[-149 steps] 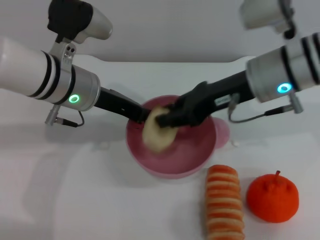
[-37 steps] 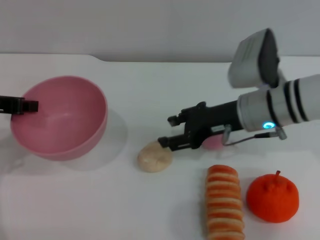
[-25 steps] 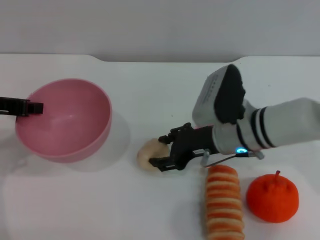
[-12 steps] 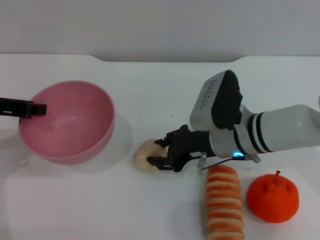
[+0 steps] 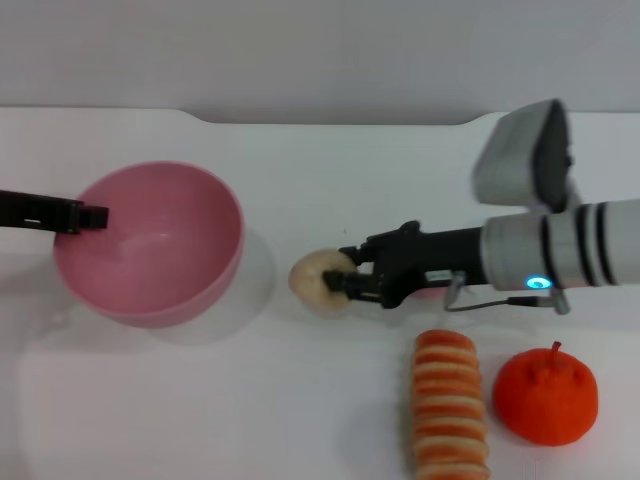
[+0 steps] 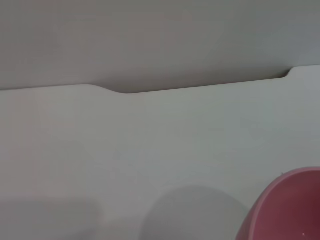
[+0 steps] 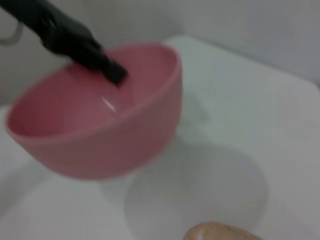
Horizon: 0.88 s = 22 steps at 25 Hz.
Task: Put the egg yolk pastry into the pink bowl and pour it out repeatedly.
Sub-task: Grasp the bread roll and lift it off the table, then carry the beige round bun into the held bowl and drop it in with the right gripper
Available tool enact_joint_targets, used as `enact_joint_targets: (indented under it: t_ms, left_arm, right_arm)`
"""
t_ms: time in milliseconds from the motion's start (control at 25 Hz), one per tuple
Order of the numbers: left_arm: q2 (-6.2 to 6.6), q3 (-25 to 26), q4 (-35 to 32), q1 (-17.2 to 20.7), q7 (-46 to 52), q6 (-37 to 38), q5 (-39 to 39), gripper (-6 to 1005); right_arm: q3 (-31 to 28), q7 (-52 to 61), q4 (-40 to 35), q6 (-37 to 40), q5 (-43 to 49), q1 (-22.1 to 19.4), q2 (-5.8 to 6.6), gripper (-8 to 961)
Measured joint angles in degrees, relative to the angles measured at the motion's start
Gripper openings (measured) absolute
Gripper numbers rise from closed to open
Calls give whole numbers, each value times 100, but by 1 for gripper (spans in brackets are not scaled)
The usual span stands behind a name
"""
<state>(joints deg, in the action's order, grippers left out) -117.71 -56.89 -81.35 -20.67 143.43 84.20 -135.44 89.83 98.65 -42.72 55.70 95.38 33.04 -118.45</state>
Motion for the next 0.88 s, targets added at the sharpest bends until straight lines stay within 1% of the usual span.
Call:
enact_joint_targets:
  t_ms: [120, 200, 280, 360, 440, 480, 520, 600, 720, 880]
  left_arm:
    - [4, -95, 164, -69, 0, -93, 0, 0]
    - [7, -189, 365, -144, -1, -156, -2, 0]
    - [7, -353, 618, -261, -5, -245, -4, 0]
    - [2, -559, 842, -401, -7, -366, -3, 0]
    - [-7, -851, 1039, -542, -2, -506, 9, 0]
    - [-25, -1192, 1142, -658, 39, -636, 35, 0]
    - [-25, -1192, 1142, -658, 39, -636, 35, 0]
    - [-49, -1582, 1177, -754, 112, -784, 67, 0]
    - [-61, -2074, 1184, -844, 252, -988, 262, 0]
    - [-53, -2303, 1178, -891, 285, -1099, 509, 0]
  right_arm:
    - [-528, -152, -413, 517, 14, -305, 7, 388]
    - [-1020, -178, -955, 1028, 76, -601, 11, 363]
    - [-1499, -180, -1379, 1560, 142, -784, 11, 346]
    - [-1876, -180, -1664, 2022, 150, -842, 3, 330]
    - [-2161, -95, -1913, 2521, 148, -801, 8, 310]
    - [-2201, -32, -1991, 2746, 149, -734, 6, 301]
    - [-2210, 6, -2035, 2859, 158, -668, 9, 291]
    - [-2139, 40, -2083, 3009, 208, -516, 8, 273]
    - [-1811, 44, -2071, 2943, 457, -300, -15, 250]
    - [-1227, 230, -2009, 2573, 771, -151, -34, 234]
